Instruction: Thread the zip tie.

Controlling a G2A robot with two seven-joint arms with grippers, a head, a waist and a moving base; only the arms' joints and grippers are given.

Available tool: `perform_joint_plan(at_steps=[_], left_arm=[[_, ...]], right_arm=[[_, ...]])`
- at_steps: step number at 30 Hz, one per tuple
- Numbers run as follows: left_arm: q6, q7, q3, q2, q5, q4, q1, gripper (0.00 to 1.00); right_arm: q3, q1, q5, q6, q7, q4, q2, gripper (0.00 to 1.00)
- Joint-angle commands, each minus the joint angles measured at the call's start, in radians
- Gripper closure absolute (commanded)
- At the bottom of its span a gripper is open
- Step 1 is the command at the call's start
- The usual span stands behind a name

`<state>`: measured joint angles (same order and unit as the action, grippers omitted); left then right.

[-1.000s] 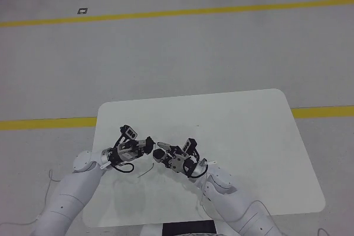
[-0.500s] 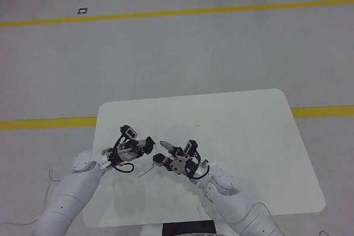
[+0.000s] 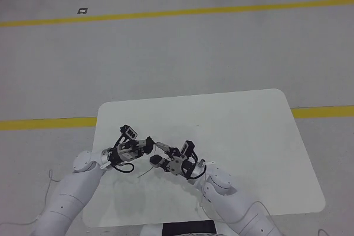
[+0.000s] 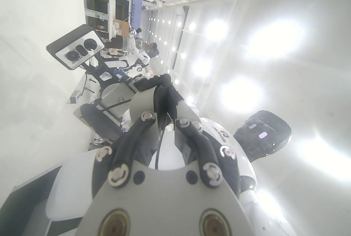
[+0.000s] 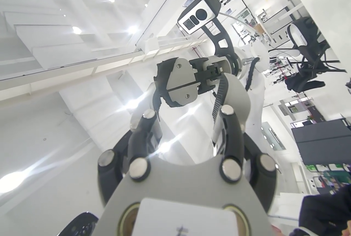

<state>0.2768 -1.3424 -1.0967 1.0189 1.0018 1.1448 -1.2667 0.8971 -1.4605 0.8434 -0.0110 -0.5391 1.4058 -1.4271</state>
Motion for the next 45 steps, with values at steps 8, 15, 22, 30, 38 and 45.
perform_joint_plan(at_steps=[8,15,22,30,38,45], left_arm=[[0.0,0.0,0.0,0.0,0.0,0.0,0.0,1.0],[0.0,0.0,0.0,0.0,0.0,0.0,0.0,1.0],[0.0,0.0,0.0,0.0,0.0,0.0,0.0,1.0],[0.0,0.0,0.0,0.0,0.0,0.0,0.0,1.0],[0.0,0.0,0.0,0.0,0.0,0.0,0.0,1.0],[0.0,0.0,0.0,0.0,0.0,0.0,0.0,1.0]], right_arm=[[-0.004,0.007,0.007,-0.008,0.021,-0.006,-0.003,0.69],[-0.003,0.007,0.014,-0.009,0.028,-0.004,-0.003,0.69],[-0.001,0.0,0.009,-0.012,0.027,-0.002,-0.001,0.56],[-0.004,-0.014,-0.002,-0.018,0.026,-0.002,0.002,0.34],[-0.021,0.005,0.007,-0.025,0.039,-0.008,-0.004,0.42],[-0.028,0.023,0.022,-0.019,0.055,-0.019,-0.011,0.52]])
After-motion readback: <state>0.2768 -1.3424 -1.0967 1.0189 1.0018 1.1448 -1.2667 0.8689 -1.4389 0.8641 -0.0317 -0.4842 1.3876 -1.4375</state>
